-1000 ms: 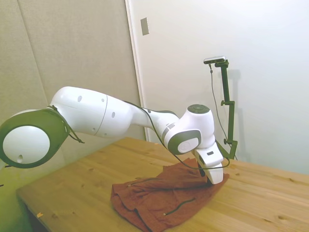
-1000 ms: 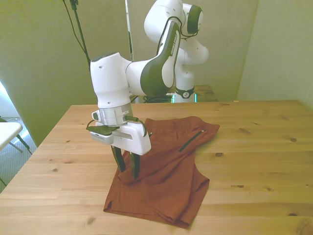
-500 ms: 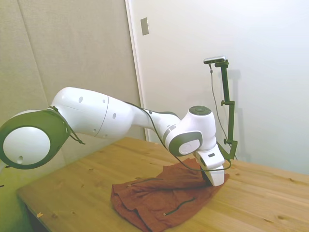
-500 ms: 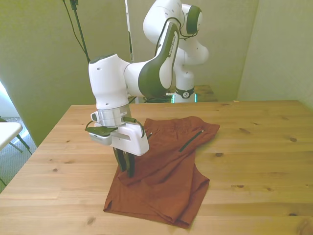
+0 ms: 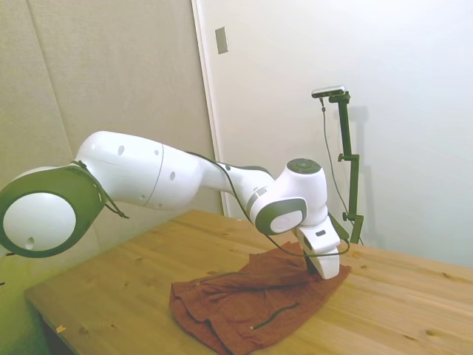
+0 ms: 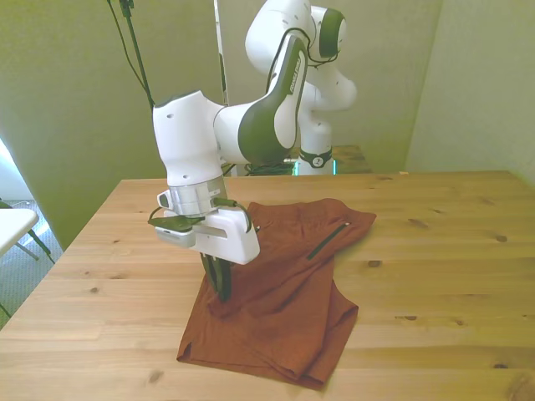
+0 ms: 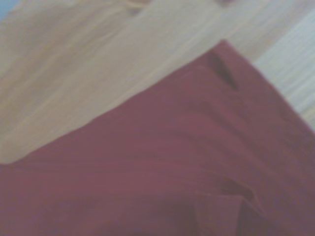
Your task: Unfold the shorts
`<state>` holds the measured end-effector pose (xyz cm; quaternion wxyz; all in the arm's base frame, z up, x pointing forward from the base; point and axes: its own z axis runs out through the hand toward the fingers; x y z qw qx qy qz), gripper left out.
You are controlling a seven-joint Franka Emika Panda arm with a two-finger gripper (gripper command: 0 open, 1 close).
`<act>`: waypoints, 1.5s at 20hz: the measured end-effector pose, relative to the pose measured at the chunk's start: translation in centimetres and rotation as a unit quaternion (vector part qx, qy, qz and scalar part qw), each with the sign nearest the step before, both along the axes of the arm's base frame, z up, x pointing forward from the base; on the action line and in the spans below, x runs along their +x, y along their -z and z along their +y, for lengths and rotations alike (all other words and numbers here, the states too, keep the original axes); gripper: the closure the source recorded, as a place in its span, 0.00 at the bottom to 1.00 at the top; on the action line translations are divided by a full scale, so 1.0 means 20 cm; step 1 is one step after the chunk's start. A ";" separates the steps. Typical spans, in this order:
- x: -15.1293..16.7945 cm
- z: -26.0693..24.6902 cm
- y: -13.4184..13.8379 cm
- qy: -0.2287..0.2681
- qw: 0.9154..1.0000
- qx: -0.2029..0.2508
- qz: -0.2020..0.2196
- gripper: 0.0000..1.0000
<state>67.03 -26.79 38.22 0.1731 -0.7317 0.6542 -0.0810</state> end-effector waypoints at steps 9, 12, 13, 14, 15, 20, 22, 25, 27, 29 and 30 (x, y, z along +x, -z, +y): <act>0.18 0.43 -0.27 -0.114 0.989 0.081 -0.050 1.00; 0.30 0.61 -0.29 -0.148 0.984 0.085 -0.057 1.00; 0.33 0.66 -0.29 -0.158 0.982 0.088 -0.058 1.00; 0.37 0.72 -0.29 -0.167 0.980 0.090 -0.060 1.00; 0.40 0.77 -0.29 -0.176 0.978 0.094 -0.061 1.00; 0.53 0.99 -0.25 -0.207 0.970 0.114 -0.060 1.00; 0.56 1.08 -0.23 -0.219 0.967 0.119 -0.059 1.00; 0.58 1.21 -0.23 -0.245 0.960 0.122 -0.056 0.00; 0.58 1.25 -0.23 -0.259 0.956 0.123 -0.056 0.00; 0.57 1.26 -0.24 -0.266 0.955 0.122 -0.058 0.00; 0.57 1.26 -0.24 -0.267 0.954 0.121 -0.058 0.00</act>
